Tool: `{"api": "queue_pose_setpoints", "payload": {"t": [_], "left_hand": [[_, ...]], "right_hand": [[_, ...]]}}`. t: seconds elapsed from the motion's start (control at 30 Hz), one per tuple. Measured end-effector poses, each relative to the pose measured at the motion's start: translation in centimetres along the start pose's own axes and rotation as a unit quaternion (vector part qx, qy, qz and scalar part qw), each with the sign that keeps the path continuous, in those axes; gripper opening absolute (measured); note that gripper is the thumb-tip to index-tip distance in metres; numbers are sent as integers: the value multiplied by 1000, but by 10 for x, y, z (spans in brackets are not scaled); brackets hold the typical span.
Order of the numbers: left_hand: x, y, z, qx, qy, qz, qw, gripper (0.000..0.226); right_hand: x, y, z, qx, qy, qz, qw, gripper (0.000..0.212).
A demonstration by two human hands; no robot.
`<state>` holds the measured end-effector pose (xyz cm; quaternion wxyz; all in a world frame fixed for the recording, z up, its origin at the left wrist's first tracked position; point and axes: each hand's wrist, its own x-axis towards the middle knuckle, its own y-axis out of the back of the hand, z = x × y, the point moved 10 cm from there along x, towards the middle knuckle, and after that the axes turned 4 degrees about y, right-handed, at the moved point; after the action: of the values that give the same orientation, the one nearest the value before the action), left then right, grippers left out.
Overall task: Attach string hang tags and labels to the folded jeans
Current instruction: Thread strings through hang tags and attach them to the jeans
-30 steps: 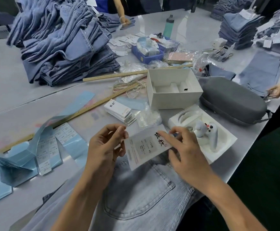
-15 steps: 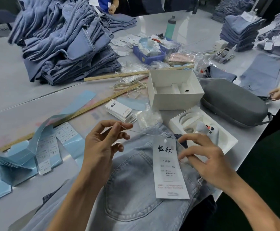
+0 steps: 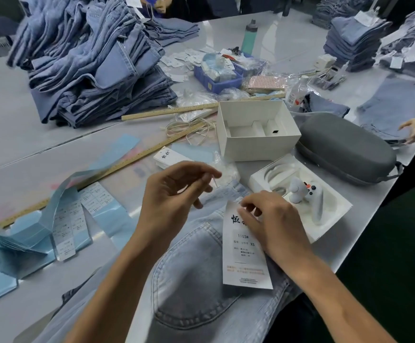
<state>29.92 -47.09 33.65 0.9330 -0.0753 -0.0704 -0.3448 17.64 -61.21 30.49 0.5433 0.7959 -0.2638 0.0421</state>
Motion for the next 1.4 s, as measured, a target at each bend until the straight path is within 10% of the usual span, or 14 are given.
{"api": "queue_pose_setpoints", "payload": {"t": [0.6, 0.93, 1.4], "left_hand": [[67, -61, -20, 43, 64, -73, 994, 9], [19, -71, -25, -1, 50, -163, 985, 12], [2, -76, -24, -24, 79, -180, 980, 24]], "right_hand": [[-28, 31, -5, 138, -31, 38, 989, 12], [-31, 30, 24, 434, -151, 84, 884, 22], [-35, 13, 27, 569, -216, 110, 786, 16]]}}
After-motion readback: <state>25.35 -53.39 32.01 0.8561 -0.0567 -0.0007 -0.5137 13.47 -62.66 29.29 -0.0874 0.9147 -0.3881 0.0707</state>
